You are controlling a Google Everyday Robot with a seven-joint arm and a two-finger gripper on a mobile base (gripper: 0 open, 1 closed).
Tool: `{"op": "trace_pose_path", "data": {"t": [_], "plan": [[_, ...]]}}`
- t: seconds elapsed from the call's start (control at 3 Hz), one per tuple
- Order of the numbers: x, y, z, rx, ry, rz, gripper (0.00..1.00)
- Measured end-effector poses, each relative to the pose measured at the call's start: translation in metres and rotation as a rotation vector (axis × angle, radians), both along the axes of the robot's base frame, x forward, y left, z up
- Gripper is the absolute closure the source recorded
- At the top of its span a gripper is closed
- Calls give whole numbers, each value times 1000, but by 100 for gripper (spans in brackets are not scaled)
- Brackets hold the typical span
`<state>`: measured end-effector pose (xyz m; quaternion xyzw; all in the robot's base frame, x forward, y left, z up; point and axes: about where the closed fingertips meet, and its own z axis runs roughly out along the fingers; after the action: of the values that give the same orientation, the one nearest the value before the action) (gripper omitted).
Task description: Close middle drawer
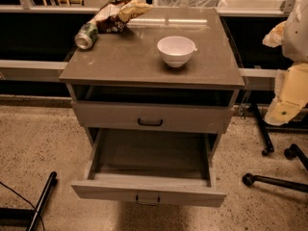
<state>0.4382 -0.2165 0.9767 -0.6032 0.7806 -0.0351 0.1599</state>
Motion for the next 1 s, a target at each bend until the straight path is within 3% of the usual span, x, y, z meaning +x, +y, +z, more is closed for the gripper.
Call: {"op": "trace_pose_path", "data": {"t": [0.33, 0.67, 1.0], "plan": [[0, 0, 0, 0, 0, 0, 0], [2, 3, -43, 10, 43, -9, 0], [-5, 11, -130, 83, 118, -25, 0]]}}
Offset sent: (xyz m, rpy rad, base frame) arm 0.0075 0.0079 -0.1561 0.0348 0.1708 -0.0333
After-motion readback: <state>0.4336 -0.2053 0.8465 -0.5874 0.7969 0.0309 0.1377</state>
